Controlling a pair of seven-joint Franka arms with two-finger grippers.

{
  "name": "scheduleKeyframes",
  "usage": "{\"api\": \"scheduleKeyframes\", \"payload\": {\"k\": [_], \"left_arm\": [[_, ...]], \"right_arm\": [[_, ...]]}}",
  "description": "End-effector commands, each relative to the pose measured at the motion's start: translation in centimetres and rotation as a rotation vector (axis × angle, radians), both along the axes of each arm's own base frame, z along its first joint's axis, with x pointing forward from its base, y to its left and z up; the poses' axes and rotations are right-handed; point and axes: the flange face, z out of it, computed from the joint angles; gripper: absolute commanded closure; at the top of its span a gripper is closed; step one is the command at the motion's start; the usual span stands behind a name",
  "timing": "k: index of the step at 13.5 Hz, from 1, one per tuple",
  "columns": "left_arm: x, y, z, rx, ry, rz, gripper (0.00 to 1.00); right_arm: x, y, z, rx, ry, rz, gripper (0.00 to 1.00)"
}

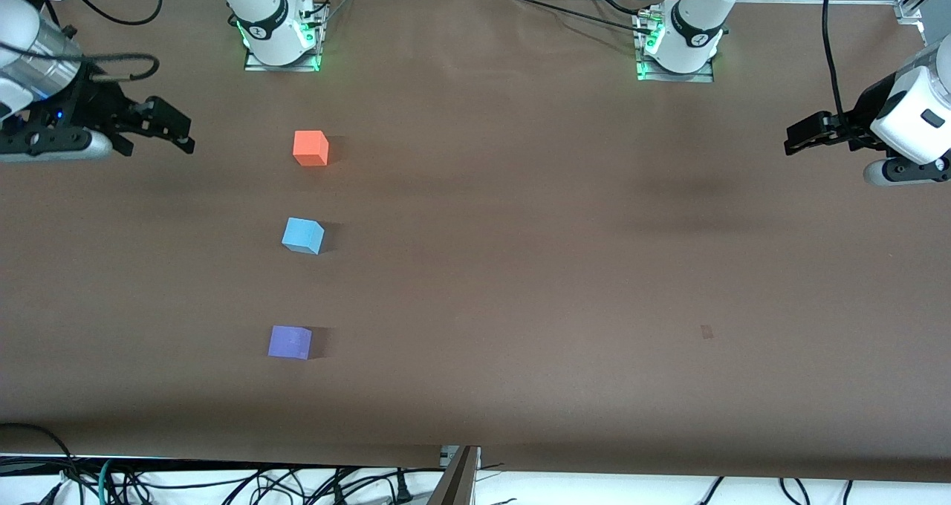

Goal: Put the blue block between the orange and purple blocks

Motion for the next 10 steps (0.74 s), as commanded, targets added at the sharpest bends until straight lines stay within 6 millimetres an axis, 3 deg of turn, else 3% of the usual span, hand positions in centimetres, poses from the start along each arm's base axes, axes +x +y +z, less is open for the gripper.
{"api": "scheduleKeyframes", "payload": {"k": [1, 4, 10], "left_arm": [[0.19, 0.03, 0.59, -0.02, 0.005, -0.014, 0.0], [0.19, 0.11, 0.59, -0.02, 0.005, -0.013, 0.0], [0.19, 0.03, 0.59, -0.02, 0.005, -0.014, 0.0]], "right_arm": [[0.5, -0.71, 0.45, -0.011, 0.014, 0.014, 0.0], [0.46, -0.02, 0.35, -0.019, 0.015, 0.024, 0.0], [0.35, -0.64, 0.41, -0.022, 0.028, 0.023, 0.0]]}}
